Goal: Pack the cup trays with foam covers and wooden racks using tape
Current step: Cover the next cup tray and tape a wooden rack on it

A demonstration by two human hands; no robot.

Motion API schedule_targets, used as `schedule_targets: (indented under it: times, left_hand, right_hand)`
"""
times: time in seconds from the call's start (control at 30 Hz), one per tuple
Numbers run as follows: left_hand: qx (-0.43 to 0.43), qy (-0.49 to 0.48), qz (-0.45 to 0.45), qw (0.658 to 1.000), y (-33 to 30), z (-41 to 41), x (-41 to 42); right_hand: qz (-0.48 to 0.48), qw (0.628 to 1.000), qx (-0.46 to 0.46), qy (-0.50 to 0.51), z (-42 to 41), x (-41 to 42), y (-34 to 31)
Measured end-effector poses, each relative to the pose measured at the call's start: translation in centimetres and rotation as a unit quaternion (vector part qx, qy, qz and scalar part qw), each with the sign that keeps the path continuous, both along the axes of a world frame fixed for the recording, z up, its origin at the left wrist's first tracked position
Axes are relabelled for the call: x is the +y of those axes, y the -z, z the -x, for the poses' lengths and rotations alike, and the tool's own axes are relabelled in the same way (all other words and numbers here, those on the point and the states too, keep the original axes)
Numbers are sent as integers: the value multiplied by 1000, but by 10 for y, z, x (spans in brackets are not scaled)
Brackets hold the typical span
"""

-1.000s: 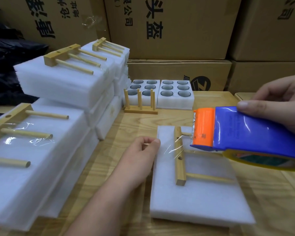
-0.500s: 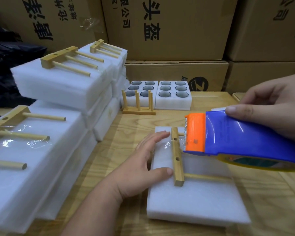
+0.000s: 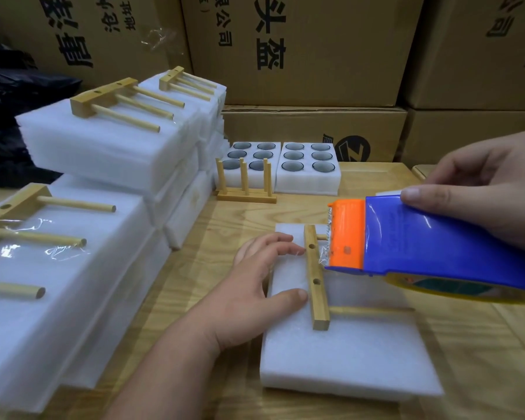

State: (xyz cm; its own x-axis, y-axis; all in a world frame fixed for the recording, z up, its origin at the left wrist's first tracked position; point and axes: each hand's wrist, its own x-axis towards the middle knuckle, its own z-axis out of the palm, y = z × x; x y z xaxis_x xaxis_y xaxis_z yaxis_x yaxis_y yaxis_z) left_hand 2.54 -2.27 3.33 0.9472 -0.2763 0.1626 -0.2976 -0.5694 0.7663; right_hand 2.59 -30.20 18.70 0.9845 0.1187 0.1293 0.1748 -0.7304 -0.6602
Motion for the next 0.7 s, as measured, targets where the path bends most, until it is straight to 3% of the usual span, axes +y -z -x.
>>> schedule_targets:
  times: [0.33, 0.47, 0.7]
  left_hand:
    - [28, -11, 53, 998, 4, -2, 5]
    - [25, -16, 54, 998, 6, -3, 4]
    - [29, -21, 46, 998, 4, -1, 3]
  right_hand:
    - [-32, 999, 31, 4, -5, -9, 5]
    - [-56, 995, 84, 12, -10, -10, 10]
    - [-96, 990, 99, 4, -21, -14, 21]
